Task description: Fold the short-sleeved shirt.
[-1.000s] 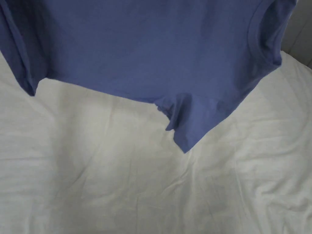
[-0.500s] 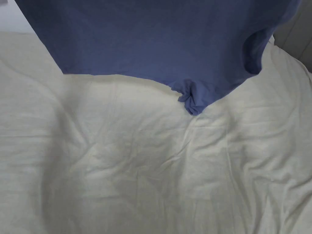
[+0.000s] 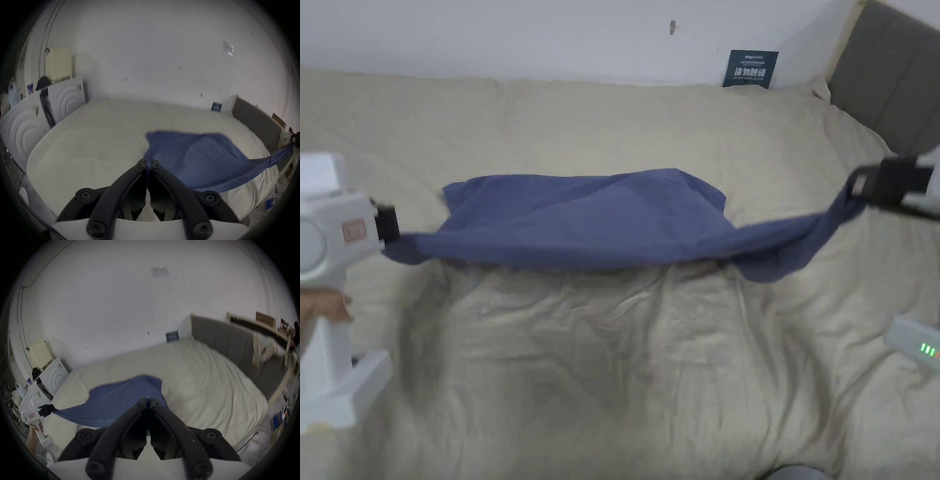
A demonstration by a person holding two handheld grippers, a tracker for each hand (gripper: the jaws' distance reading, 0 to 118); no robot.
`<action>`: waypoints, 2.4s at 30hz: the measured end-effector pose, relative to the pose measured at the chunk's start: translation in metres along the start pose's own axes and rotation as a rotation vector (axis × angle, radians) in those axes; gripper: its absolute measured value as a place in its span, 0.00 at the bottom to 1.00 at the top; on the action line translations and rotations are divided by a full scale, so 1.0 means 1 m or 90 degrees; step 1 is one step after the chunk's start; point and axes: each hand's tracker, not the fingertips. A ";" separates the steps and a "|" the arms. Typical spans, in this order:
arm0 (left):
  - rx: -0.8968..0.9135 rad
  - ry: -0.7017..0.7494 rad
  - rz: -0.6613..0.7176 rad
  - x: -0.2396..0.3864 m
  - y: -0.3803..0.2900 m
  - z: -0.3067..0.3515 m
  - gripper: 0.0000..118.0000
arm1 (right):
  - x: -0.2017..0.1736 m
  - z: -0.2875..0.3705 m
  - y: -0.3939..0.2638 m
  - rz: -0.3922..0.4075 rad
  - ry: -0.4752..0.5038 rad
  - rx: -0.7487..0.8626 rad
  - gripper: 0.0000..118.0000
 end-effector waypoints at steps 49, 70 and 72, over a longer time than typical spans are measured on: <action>0.260 0.030 -0.099 0.076 -0.053 0.090 0.00 | -0.089 0.022 -0.112 0.113 -0.022 0.260 0.01; -0.253 0.003 0.016 -0.024 -0.081 -0.005 1.00 | -0.066 0.010 -0.122 0.108 -0.043 0.196 0.01; -0.282 0.021 0.026 -0.030 -0.099 -0.016 1.00 | -0.065 0.006 -0.125 0.109 -0.044 0.185 0.01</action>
